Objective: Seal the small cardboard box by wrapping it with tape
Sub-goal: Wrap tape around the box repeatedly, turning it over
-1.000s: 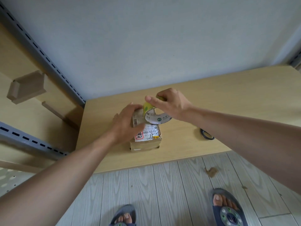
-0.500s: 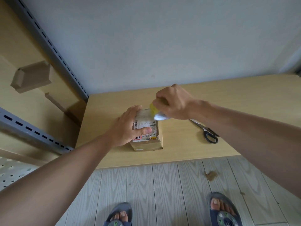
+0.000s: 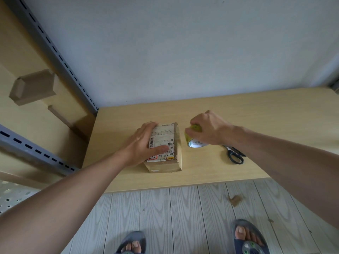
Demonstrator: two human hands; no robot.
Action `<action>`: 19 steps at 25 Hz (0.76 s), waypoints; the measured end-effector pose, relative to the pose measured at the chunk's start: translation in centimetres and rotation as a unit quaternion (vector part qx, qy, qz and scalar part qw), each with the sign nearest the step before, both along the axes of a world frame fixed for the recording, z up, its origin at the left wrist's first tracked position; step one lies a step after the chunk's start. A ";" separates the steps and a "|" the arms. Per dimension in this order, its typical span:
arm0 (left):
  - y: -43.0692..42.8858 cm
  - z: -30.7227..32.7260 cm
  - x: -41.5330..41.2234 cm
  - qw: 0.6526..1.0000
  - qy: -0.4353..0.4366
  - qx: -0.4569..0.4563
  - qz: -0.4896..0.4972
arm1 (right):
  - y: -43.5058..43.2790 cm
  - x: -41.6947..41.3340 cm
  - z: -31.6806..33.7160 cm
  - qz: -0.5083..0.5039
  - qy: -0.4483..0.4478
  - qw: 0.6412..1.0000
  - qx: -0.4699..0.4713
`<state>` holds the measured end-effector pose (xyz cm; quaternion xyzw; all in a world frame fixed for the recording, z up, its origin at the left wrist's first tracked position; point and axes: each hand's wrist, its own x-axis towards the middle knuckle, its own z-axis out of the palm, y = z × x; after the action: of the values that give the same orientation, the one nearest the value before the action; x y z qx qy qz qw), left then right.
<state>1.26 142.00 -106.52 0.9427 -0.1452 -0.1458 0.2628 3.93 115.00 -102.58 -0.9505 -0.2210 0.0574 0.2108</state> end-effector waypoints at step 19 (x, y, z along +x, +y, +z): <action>-5.8 2.0 -1.8 0.896 0.234 -0.343 0.158 | -0.5 -0.4 3.7 -0.163 0.084 0.929 0.322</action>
<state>-0.55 136.24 -104.48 0.7434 0.0304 -0.2600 0.6155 3.58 114.53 -98.89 -0.8464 -0.0512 0.0273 0.5294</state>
